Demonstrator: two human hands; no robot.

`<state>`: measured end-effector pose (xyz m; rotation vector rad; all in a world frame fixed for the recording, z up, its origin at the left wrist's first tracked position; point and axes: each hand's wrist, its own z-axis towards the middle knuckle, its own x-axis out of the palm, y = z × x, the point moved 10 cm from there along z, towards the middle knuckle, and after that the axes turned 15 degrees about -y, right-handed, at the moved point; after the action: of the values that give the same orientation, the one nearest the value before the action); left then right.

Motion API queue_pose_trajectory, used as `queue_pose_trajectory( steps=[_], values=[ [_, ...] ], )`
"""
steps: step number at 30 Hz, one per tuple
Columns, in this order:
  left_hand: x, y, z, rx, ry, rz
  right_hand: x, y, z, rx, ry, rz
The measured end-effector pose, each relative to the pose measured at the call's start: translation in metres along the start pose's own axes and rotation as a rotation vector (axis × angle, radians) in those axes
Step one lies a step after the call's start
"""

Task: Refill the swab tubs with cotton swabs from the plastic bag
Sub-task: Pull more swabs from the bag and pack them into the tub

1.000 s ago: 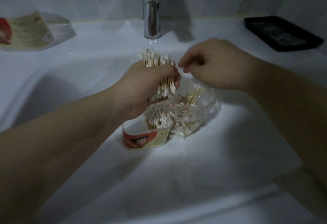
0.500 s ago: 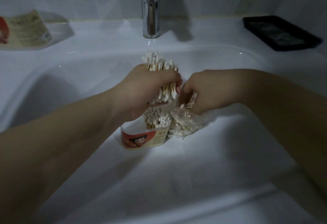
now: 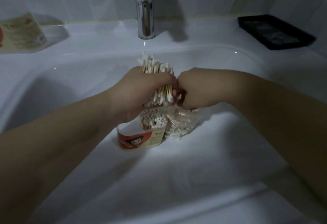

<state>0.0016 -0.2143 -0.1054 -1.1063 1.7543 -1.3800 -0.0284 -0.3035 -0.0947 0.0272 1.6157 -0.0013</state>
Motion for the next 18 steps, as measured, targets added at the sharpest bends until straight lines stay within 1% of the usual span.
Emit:
queue_pose_trajectory(
  steps=[3,5,7,10,14,18],
  values=[
    [-0.003,0.005,0.001,0.003,-0.013,0.07,-0.012,-0.01,0.0,0.062,-0.037,0.137],
    [-0.003,0.005,0.001,0.018,-0.025,0.097,-0.013,-0.013,-0.002,0.072,-0.032,0.208],
    [-0.006,0.005,0.002,0.027,-0.046,0.107,-0.008,-0.011,-0.004,0.06,0.004,0.224],
    [-0.008,0.005,0.004,0.021,-0.053,0.096,0.011,-0.001,-0.008,0.01,0.123,0.147],
    [-0.009,0.007,0.005,0.015,-0.057,0.105,0.02,0.009,-0.008,-0.024,0.155,0.016],
    [-0.012,0.009,0.008,0.012,-0.075,0.109,0.02,0.01,-0.009,-0.047,0.165,-0.043]
  ],
)
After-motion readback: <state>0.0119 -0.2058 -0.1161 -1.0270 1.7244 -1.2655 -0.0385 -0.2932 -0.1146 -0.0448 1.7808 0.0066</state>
